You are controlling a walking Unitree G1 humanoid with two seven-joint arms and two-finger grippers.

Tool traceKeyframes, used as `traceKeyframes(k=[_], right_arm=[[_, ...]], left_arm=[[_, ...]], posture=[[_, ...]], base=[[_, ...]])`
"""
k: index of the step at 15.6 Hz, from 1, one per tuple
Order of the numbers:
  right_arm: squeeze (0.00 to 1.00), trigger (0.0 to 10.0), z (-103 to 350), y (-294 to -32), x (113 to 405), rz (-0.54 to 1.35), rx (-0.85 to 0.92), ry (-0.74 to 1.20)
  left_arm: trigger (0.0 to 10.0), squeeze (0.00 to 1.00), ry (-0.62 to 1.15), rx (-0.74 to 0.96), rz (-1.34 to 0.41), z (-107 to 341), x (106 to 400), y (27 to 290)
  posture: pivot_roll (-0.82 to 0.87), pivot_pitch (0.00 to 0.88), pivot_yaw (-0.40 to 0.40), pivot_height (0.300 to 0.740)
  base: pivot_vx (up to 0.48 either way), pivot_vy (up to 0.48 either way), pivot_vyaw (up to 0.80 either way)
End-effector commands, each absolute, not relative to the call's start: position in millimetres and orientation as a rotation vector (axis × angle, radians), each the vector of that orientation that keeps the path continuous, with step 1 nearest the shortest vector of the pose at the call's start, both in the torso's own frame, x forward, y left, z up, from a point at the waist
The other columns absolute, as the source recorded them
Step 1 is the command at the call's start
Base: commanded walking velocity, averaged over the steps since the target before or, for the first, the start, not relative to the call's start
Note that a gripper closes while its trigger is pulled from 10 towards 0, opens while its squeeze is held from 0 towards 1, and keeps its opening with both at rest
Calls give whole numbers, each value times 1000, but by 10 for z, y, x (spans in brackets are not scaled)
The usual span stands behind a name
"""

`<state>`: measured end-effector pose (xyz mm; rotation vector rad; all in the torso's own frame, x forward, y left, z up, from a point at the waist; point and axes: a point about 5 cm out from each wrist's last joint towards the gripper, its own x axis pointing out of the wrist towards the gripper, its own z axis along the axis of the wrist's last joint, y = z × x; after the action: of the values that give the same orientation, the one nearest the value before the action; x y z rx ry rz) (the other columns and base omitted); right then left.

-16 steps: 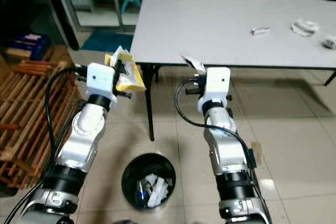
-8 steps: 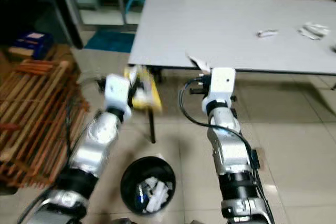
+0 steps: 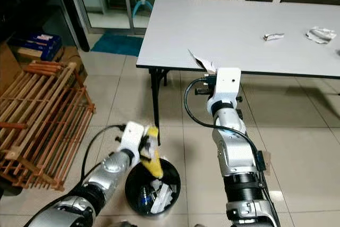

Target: Picking trash to rubbish bin

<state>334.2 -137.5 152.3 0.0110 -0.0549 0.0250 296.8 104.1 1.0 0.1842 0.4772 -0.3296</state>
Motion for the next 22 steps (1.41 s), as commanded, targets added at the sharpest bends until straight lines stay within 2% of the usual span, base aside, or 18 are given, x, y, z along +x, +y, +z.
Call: traceKeyframes(k=[1, 2, 3, 17, 18, 22], right_arm=[[0, 10000, 1584, -1393, 3356, 24, 13, -69], [0, 10000, 1582, -1394, 3355, 26, 11, -67], [0, 10000, 1580, -1392, 3355, 27, 11, -66], [0, 10000, 1580, -1381, 3363, 24, 19, -66], [0, 10000, 1580, -1381, 3363, 24, 20, -66], [0, 10000, 1567, -1378, 3352, 23, 23, -63]], left_arm=[[10000, 0, 452, 205, -329, 62, 3019, 1023], [10000, 945, 454, 219, -332, 51, 3011, 1014], [10000, 1000, 455, 230, -335, 47, 3009, 1011], [10000, 1000, 392, 253, -364, 157, 3100, 966], [10000, 0, 393, 243, -358, 158, 3102, 973], [10000, 0, 374, 193, -277, 186, 3132, 1094]], posture=[[-48, 35, -22, 740], [-46, 38, -25, 740], [-46, 38, -25, 740], [-43, 37, -16, 740], [-43, 37, -16, 740], [-42, 41, -13, 740]], base=[[0, 0, 0], [0, 0, 0], [0, 0, 0], [0, 0, 0], [0, 0, 0], [0, 0, 0]])
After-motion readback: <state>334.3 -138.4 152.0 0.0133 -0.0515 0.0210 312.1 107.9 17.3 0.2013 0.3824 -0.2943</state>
